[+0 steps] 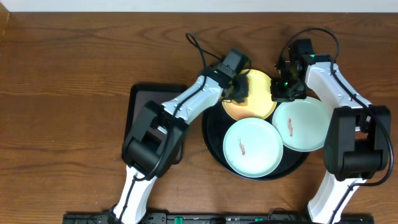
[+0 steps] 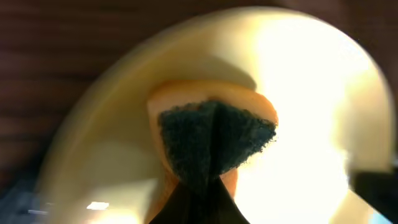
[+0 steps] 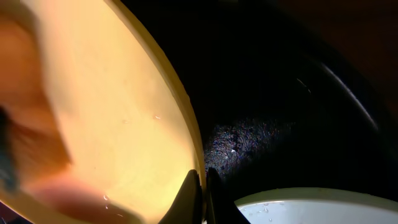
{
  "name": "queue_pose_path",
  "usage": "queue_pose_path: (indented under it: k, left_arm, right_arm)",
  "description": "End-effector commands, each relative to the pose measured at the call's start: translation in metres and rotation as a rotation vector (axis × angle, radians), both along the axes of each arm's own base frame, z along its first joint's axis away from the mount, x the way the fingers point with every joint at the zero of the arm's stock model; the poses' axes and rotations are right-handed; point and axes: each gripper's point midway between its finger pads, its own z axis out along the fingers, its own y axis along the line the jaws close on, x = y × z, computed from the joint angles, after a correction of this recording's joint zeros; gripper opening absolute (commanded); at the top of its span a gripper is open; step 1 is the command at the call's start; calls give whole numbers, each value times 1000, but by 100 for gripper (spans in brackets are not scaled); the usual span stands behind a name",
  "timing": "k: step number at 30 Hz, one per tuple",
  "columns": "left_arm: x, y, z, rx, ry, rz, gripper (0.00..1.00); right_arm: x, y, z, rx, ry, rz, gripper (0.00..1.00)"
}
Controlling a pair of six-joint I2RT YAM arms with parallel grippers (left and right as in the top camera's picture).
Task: Clean dirty plates on tray and stack at the side
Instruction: 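Scrub the yellow plate with the sponge while right gripper holds rim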
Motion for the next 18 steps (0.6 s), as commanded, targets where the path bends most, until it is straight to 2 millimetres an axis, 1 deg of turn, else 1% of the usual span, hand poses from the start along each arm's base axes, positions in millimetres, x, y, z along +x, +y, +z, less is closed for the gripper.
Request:
queue_pose_path:
  k: [1,3,5,7,9,13,16,18]
  left_arm:
    - [-35,-30,-11,-48,94,-61,7]
    - [-48,-38,-13,-37,107,-87,8]
    - [-58,-41,-15,-23,122,-104,8]
    - [-61,-37,-18,1,135,-100,8]
    - [-55,-23,-22,45,133,-66,7]
    - [-39,18,-32,159,133,22,7]
    - [-20,49,-34,247,85,33,7]
    - [-8,66,-35,308,40,25,8]
  right_arm:
    - [2,4,10,5,-23,3,1]
    - [2,4,10,5,-23,3,1]
    - [2,5,10,8,-23,3,1]
    - [2,5,10,9,-22,-4,1]
    - [1,5,10,9,-21,-4,1]
    - [1,5,10,10,-20,-11,1]
    - [1,5,10,10,-20,-11,1]
    - [1,5,10,10,-20,-11,1]
